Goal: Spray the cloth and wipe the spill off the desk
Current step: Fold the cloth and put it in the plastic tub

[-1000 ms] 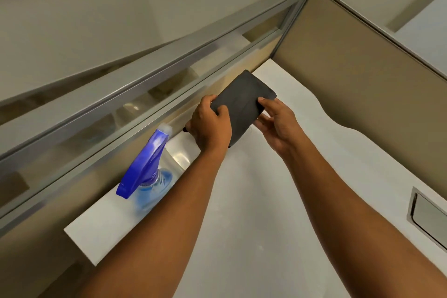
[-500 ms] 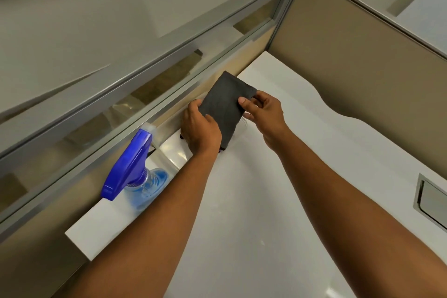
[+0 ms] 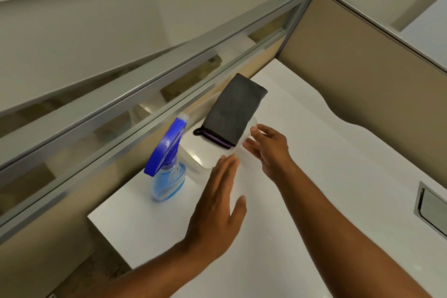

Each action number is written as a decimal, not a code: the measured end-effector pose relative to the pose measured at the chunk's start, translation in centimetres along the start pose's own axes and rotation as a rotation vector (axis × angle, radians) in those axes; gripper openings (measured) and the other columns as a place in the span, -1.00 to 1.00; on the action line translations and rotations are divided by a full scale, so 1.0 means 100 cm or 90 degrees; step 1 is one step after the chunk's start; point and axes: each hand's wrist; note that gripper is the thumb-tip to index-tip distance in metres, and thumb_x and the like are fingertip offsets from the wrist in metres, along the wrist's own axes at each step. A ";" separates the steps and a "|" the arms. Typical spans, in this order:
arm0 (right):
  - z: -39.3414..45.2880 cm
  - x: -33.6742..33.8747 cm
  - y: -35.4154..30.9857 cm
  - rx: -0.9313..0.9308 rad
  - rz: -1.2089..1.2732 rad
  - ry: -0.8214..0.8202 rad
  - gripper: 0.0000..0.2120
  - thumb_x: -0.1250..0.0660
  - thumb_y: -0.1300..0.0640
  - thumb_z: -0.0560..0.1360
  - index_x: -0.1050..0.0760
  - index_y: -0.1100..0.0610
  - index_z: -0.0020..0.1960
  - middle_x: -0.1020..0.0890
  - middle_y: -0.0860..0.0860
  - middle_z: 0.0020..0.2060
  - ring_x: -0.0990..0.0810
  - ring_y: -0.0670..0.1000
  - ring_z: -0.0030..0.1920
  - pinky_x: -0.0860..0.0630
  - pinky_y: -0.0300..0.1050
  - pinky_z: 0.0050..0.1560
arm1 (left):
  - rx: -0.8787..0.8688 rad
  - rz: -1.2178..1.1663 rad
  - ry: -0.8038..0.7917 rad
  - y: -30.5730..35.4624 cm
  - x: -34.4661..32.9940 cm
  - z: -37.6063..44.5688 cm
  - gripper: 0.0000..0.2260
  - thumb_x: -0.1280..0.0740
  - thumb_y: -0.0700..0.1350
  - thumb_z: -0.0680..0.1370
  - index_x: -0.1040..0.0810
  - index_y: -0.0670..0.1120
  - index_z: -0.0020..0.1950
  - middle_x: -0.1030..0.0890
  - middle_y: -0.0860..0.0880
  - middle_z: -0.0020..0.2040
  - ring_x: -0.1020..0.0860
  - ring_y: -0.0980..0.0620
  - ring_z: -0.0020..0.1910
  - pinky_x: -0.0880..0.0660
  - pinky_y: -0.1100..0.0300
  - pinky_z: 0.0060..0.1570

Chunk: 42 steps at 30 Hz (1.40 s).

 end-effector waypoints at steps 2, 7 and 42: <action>-0.002 -0.003 -0.004 0.009 -0.016 0.001 -0.53 -0.46 0.08 0.61 -0.49 0.13 0.49 -0.62 0.03 0.29 -0.70 0.06 0.09 -0.70 -0.13 0.00 | -0.005 0.018 -0.036 -0.008 0.008 -0.013 -0.39 -0.21 0.11 0.71 0.17 0.44 0.53 0.20 0.44 0.60 0.16 0.57 0.52 0.10 0.72 0.34; -0.025 -0.005 -0.012 0.047 -0.163 0.074 -0.52 -0.44 0.03 0.63 -0.44 0.10 0.50 -0.59 0.06 0.28 -0.65 0.12 0.18 -0.66 0.04 0.17 | 0.037 -0.031 -0.006 -0.038 0.050 -0.046 -0.65 -0.30 0.10 0.68 -0.31 0.46 0.38 -0.47 0.42 0.36 -0.43 0.46 0.34 -0.38 0.58 0.20; -0.132 -0.050 -0.045 0.580 -0.324 -0.018 -0.55 -0.51 -0.19 0.50 -0.62 0.01 0.30 -0.69 -0.17 0.05 -0.67 -0.18 0.02 -0.64 -0.34 0.00 | -0.166 0.056 0.093 -0.004 0.159 0.087 -0.36 -0.59 -0.05 0.49 -0.51 -0.09 0.54 -0.68 -0.11 0.37 -0.70 -0.12 0.26 -0.69 -0.07 0.19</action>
Point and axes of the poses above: each hand's wrist, its own z-axis towards the middle knuckle, its own x-axis out of the back of the hand, y = z × x
